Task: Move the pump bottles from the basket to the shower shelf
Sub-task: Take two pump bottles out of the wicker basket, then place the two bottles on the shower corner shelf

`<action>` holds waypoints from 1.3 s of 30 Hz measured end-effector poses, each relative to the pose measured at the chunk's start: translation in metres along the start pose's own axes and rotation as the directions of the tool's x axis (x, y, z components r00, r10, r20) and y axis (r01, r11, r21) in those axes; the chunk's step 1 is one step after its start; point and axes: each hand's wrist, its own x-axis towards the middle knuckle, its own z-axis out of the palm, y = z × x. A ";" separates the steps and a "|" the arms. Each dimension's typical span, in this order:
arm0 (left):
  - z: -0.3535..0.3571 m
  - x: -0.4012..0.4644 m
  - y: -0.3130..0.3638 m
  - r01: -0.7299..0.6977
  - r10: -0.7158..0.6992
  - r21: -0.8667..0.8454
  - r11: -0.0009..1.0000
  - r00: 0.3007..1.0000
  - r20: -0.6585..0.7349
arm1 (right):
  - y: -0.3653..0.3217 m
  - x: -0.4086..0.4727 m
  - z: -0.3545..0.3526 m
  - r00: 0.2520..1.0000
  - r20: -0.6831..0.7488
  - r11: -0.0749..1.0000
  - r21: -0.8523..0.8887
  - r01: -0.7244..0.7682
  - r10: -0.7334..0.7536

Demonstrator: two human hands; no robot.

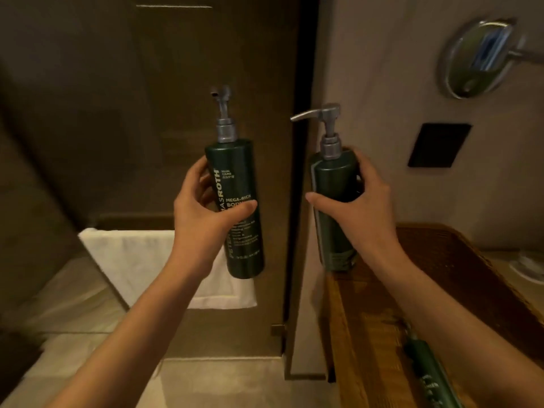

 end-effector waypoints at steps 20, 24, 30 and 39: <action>-0.451 -0.094 -0.052 0.266 -0.078 0.332 0.905 0.871 -0.484 | -0.144 -0.150 0.429 0.831 0.546 0.935 0.338 -0.108 -0.102; -0.502 -0.085 -0.065 0.293 -0.036 0.355 0.888 0.813 -0.581 | -0.165 -0.149 0.499 0.764 0.620 0.913 0.395 -0.103 -0.182; -0.567 -0.028 -0.096 0.320 0.021 0.393 0.862 0.752 -0.659 | -0.187 -0.114 0.605 0.697 0.658 0.875 0.475 -0.092 -0.284; -0.648 0.120 -0.108 0.263 0.115 0.422 0.867 0.720 -0.685 | -0.241 0.000 0.744 0.681 0.627 0.836 0.547 -0.039 -0.378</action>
